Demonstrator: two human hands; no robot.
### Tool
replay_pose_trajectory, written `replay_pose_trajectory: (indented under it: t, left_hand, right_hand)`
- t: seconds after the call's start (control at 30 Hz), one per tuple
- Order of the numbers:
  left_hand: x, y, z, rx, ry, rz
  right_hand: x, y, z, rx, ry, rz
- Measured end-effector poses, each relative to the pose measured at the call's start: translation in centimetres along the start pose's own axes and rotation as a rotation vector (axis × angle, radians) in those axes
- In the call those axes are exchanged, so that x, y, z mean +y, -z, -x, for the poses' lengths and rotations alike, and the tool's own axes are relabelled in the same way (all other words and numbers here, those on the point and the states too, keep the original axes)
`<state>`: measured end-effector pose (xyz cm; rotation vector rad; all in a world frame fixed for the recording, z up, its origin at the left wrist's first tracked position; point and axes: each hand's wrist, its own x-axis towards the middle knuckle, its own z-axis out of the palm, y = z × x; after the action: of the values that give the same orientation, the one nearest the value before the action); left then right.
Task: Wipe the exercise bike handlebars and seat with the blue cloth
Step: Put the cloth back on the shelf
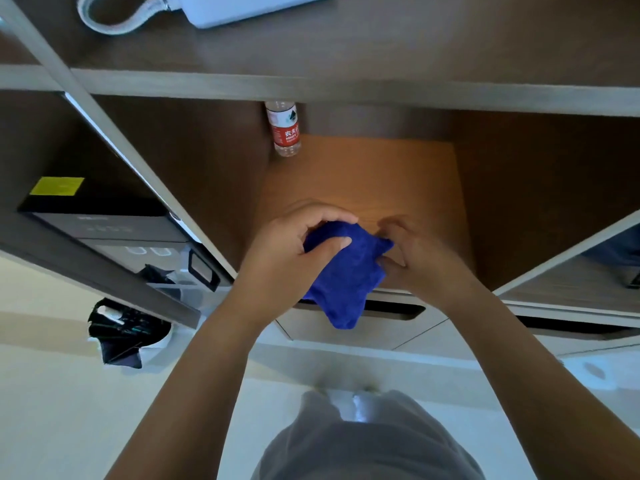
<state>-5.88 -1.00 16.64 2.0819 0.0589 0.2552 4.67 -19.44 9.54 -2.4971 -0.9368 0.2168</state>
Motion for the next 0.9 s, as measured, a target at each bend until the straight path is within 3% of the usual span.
replay_pose_trajectory:
  t: [0.43,0.63,0.9]
  left_hand:
    - [-2.8,0.5,1.3,0.191,0.136,0.02]
    - [-4.3,0.4,-0.3,0.173,0.143,0.058]
    - [-11.8,-2.6,-6.2,0.114,0.223,0.013]
  right_hand:
    - [1.0,2.3,1.8,0.075,0.022,-0.046]
    - [1.4,3.4,1.2,0.083,-0.047,-0.105]
    - [5.3,-0.6,-4.1,0.144,-0.23,-0.029]
